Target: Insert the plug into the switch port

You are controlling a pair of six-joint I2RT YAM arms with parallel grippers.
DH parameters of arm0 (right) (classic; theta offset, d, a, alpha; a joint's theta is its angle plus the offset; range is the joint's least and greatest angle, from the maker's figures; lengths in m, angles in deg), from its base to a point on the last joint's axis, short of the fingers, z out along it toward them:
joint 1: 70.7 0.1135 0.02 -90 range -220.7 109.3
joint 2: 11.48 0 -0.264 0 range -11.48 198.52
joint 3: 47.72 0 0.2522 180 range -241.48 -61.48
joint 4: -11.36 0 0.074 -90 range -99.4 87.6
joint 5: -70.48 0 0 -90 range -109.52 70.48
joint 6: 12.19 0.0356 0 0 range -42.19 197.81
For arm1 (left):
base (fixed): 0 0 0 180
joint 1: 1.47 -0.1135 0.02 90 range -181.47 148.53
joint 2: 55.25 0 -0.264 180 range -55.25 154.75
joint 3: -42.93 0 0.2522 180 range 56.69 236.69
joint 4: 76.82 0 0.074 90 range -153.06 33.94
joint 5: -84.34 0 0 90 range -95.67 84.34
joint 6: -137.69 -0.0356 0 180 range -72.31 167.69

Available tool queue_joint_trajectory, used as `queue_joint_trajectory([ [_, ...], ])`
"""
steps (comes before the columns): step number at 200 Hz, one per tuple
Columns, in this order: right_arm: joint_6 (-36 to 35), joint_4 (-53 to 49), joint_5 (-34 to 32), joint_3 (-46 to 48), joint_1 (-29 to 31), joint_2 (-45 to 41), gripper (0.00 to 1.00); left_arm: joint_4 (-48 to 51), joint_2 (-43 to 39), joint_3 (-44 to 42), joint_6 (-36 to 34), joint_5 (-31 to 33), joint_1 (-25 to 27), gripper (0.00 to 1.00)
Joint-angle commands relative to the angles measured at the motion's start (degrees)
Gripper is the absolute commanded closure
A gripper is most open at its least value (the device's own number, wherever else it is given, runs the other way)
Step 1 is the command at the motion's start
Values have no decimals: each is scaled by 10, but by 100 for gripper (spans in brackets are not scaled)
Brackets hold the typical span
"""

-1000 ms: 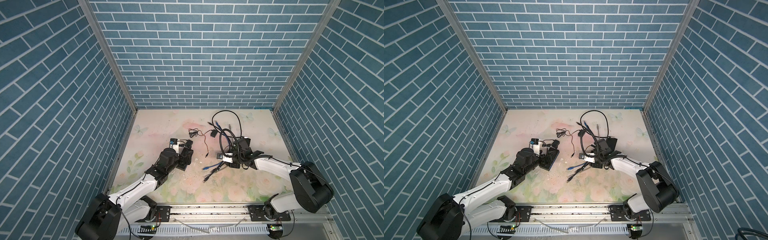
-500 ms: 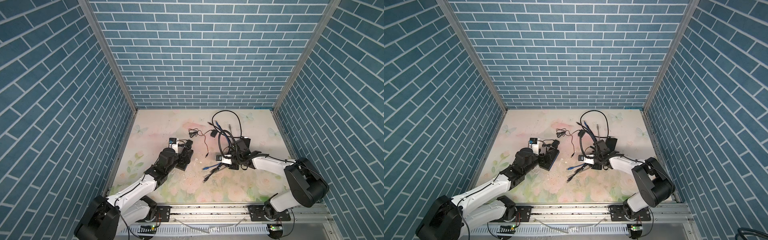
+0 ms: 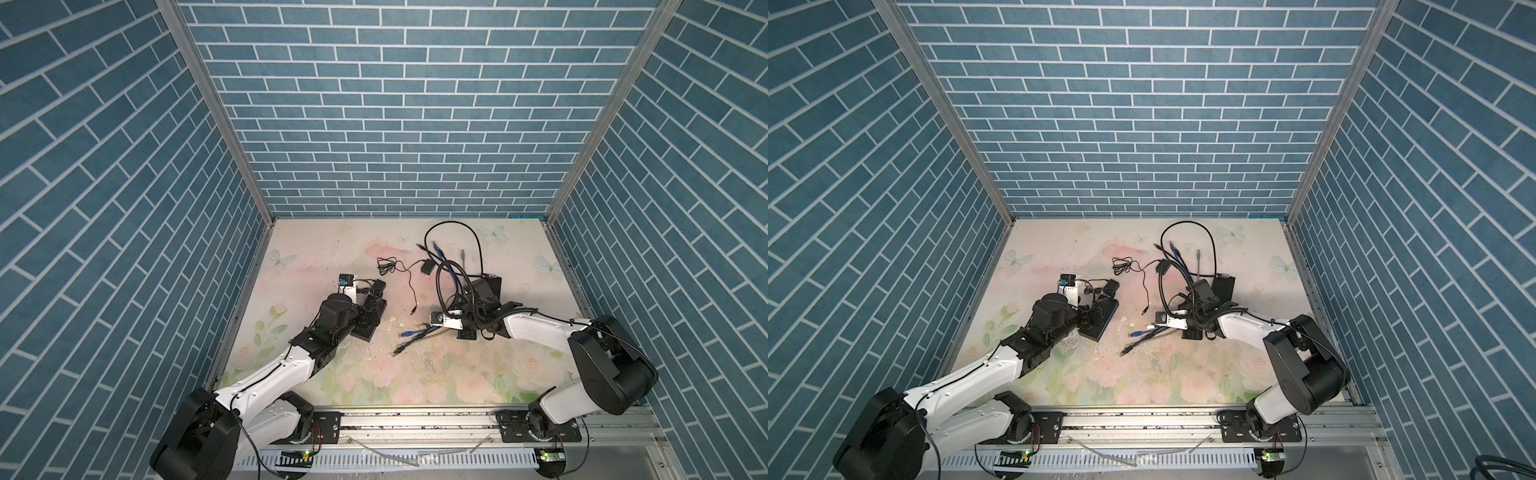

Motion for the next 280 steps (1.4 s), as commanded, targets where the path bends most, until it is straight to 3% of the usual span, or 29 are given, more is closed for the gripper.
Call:
queue_joint_trajectory([
  [1,-18,-12,24,-5,-1,-13,100,5,10,16,-14,1,-2,0],
  [51,-11,-68,42,-44,-11,-53,100,-17,19,12,-79,4,8,1],
  [85,0,-122,50,-97,-21,-52,100,-39,14,9,-188,9,36,0],
  [124,46,-67,8,-104,-21,-62,100,26,3,55,-250,-19,50,0],
  [149,80,33,-7,-59,-18,-79,100,66,4,88,-241,-77,49,1],
  [169,91,91,-17,-32,-16,-91,100,94,13,117,-225,-135,49,7],
  [191,88,103,-24,-25,-14,-96,100,125,37,152,-208,-177,49,14],
  [280,69,178,-6,23,-11,-121,100,109,164,245,-122,-270,49,20],
])
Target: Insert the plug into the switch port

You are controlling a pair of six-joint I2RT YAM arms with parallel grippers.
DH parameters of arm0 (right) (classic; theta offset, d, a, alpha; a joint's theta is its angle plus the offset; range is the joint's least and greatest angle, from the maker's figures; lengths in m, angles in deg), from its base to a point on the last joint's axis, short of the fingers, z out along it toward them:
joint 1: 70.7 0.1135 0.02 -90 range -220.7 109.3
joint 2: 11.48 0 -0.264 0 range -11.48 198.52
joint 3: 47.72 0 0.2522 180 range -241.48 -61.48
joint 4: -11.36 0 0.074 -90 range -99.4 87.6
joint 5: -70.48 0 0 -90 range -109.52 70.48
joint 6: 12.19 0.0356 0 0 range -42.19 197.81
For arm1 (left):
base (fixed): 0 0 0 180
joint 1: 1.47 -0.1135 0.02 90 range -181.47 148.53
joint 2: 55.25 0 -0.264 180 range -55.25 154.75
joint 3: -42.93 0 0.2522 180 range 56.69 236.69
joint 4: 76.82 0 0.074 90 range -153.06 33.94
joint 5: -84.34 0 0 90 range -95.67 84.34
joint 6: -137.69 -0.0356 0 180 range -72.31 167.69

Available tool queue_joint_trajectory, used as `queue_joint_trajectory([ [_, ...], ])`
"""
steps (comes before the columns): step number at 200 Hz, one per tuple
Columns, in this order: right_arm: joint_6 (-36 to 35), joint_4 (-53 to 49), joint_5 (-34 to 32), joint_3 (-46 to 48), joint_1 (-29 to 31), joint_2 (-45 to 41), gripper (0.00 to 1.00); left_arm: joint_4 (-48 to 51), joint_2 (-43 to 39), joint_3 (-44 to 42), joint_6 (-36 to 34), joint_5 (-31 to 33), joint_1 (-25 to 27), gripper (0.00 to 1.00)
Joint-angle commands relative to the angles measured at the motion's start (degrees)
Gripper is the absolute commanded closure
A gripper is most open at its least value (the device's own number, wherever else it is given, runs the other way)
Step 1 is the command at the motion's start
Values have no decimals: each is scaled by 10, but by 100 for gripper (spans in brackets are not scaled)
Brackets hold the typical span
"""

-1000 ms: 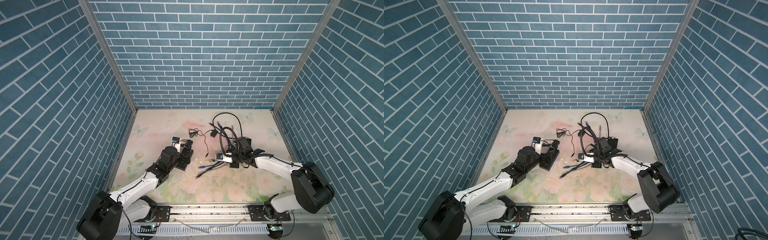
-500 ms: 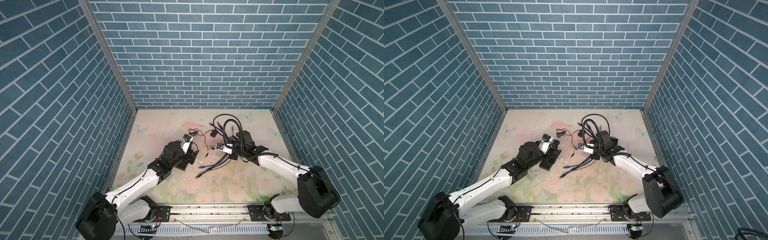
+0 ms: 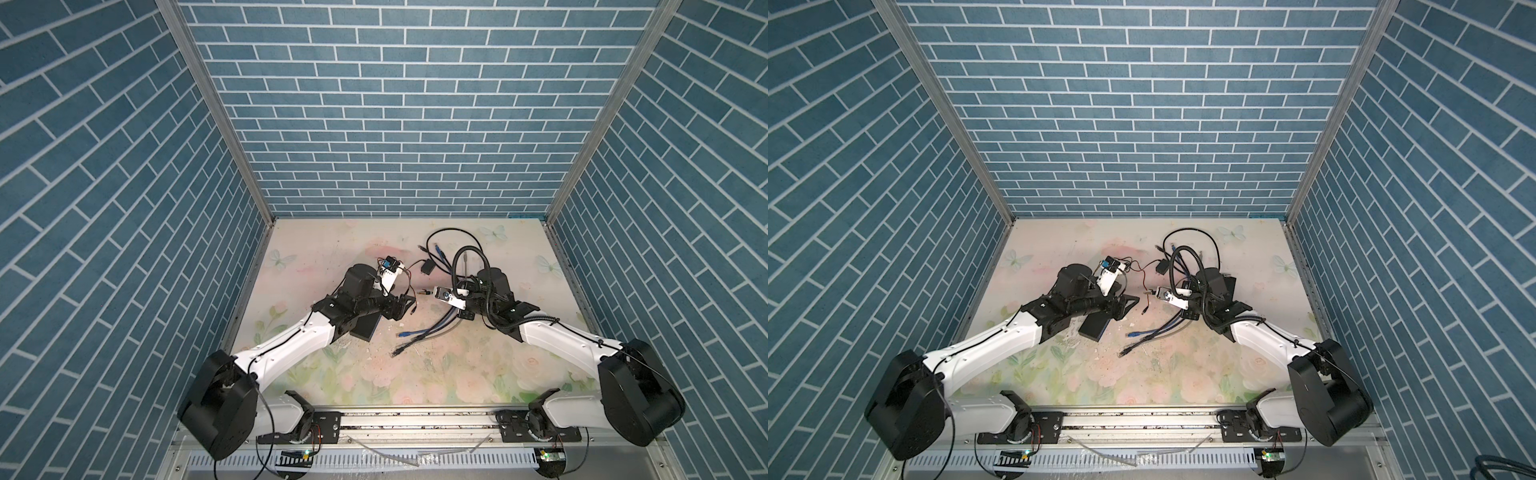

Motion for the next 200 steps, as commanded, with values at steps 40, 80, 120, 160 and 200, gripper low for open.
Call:
queue_joint_trajectory([
  [40,-14,50,29,24,3,-28,100,-31,52,42,23,-65,1,34],
  [80,-17,51,37,26,4,-30,100,-20,88,71,11,-83,1,48],
  [120,-19,52,40,26,3,-31,100,2,112,94,-11,-92,1,62],
  [160,-21,54,37,23,4,-29,100,25,127,108,-21,-102,1,75],
  [200,-27,56,32,22,4,-29,100,37,134,112,-24,-108,1,87],
])
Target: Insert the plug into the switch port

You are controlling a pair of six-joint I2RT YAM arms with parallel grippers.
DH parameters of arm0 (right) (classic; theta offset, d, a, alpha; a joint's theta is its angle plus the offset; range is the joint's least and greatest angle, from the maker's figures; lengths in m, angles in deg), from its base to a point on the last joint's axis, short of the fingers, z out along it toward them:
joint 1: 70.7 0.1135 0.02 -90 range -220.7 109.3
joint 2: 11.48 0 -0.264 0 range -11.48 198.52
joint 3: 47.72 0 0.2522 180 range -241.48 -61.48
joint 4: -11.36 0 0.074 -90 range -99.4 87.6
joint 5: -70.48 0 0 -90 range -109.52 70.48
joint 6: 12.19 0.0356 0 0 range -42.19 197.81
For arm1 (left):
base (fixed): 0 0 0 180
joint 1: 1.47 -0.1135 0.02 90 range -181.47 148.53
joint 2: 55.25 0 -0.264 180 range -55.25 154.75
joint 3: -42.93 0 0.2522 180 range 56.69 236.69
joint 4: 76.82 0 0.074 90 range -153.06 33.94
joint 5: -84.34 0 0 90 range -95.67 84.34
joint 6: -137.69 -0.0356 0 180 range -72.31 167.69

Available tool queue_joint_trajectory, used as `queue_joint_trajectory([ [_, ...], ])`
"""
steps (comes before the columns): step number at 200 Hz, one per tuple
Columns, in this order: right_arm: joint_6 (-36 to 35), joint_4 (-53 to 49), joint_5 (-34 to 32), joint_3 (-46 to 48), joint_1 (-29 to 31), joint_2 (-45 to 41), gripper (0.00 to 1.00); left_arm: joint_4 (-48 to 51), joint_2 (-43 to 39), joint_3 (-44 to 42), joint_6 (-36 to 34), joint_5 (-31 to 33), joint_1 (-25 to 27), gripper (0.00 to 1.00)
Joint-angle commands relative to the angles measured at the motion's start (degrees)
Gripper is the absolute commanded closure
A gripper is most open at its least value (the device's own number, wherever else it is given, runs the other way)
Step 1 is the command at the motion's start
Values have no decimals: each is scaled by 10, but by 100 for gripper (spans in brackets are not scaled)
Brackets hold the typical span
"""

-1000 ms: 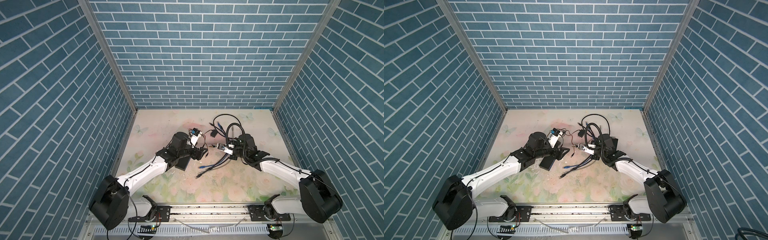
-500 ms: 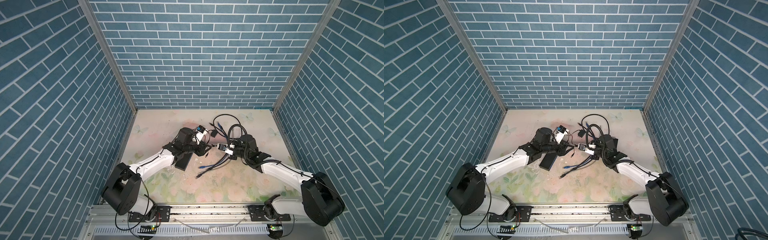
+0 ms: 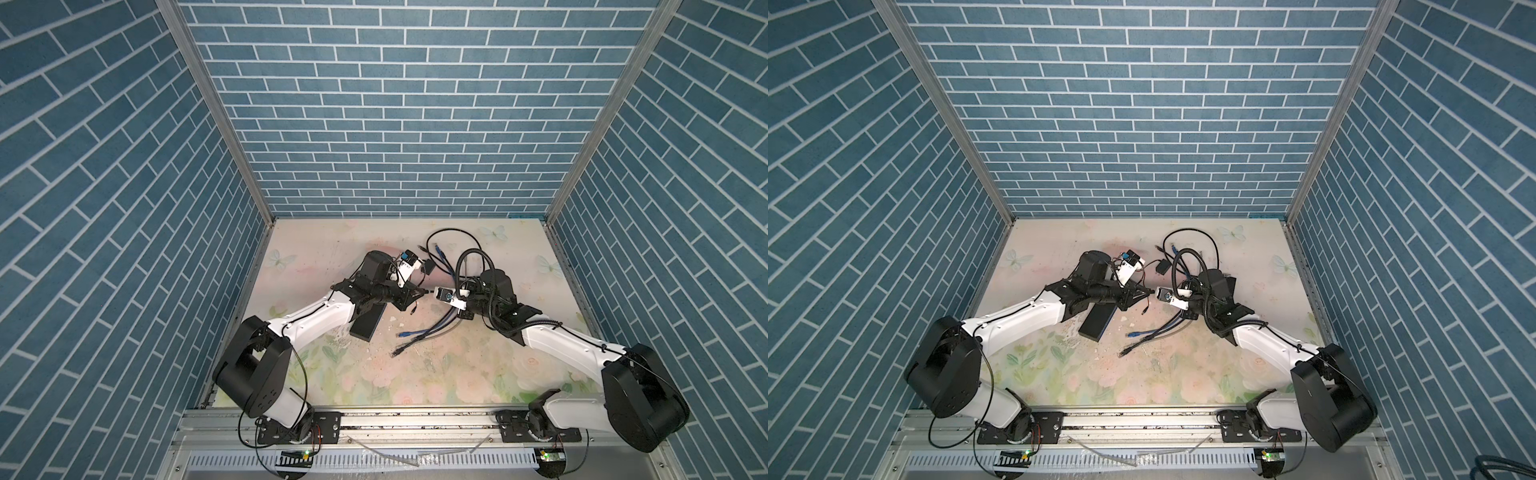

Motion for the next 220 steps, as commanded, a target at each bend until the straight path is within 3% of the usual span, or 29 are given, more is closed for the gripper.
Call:
queue_joint_trajectory([
  [1,-25,19,11,9,4,-14,100,19,12,13,-11,-1,0,87],
  [39,-34,31,6,15,3,-16,100,33,18,23,-14,-12,0,100],
  [69,-26,29,8,13,3,-14,100,35,15,20,-27,1,0,100],
  [93,-12,-56,55,-22,-1,-19,78,43,-2,2,-76,37,2,100],
  [132,-10,-193,128,-98,-8,3,51,-13,-68,-84,-222,77,15,100],
  [189,-23,-260,231,-171,-19,60,53,-59,-112,-148,-361,57,34,100],
  [220,-37,-285,274,-195,-21,86,57,-130,-128,-195,-389,53,42,100],
])
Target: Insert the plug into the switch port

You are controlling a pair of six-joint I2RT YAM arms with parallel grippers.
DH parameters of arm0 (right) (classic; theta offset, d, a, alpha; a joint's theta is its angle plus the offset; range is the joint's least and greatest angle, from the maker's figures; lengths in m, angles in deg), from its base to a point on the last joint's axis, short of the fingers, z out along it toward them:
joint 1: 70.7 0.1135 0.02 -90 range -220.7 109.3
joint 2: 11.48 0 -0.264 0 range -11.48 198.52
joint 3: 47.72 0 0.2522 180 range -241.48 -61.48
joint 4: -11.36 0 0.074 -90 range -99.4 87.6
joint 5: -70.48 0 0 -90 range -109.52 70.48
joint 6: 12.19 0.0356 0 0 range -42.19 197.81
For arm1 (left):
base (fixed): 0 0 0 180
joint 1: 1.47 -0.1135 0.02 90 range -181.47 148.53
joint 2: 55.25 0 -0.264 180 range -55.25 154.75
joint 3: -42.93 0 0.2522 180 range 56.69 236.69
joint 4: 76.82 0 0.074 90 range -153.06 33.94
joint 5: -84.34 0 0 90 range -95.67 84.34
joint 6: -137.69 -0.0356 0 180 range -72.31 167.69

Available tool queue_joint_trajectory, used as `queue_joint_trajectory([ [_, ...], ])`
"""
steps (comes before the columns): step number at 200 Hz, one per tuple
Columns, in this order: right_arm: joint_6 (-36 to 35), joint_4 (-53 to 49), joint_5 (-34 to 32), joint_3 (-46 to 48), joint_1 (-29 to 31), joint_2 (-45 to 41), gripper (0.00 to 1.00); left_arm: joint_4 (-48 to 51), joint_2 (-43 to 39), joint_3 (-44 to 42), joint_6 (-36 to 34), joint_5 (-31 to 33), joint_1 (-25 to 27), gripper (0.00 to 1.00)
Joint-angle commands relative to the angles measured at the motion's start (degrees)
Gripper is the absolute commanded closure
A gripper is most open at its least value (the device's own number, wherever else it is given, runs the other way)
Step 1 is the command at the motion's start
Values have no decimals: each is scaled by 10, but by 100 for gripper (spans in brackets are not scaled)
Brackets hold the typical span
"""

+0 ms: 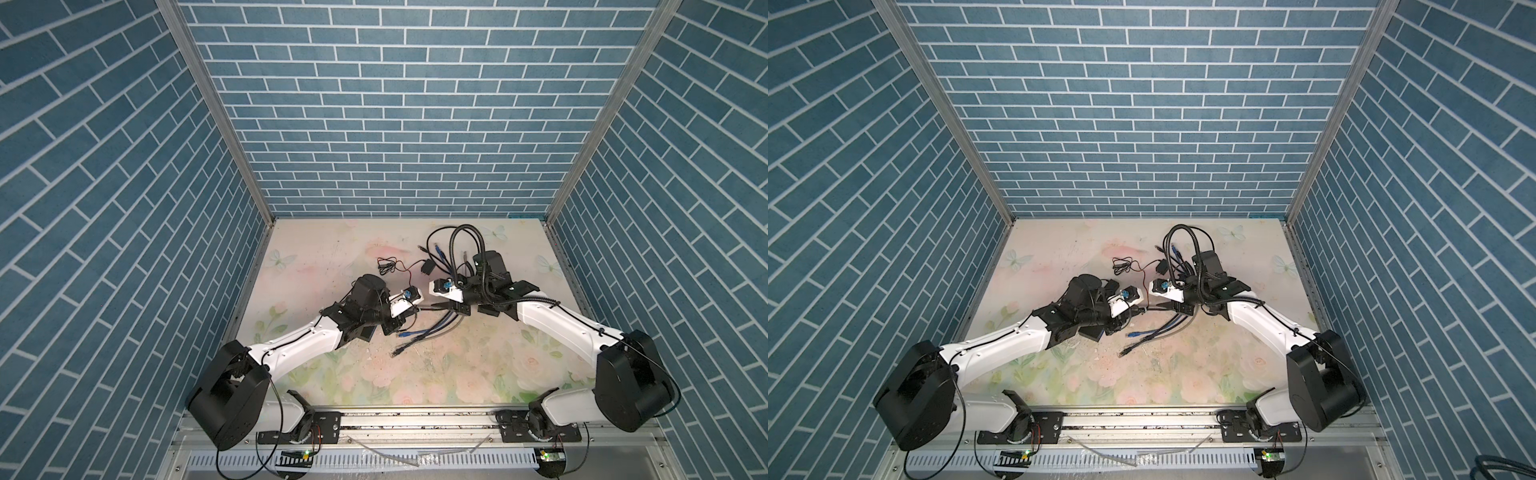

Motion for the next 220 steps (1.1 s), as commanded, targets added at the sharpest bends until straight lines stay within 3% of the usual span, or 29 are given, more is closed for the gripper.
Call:
queue_joint_trajectory([
  [1,-23,-44,72,-30,-4,15,57,-69,-17,-36,-56,-7,6,100],
  [74,-12,25,168,17,-4,24,58,-149,-47,-83,-57,-50,7,100],
  [131,32,111,171,55,-4,31,61,-193,-48,-95,-46,-73,7,100],
  [220,41,128,199,62,-2,45,64,-202,-45,-94,-46,-72,7,100],
])
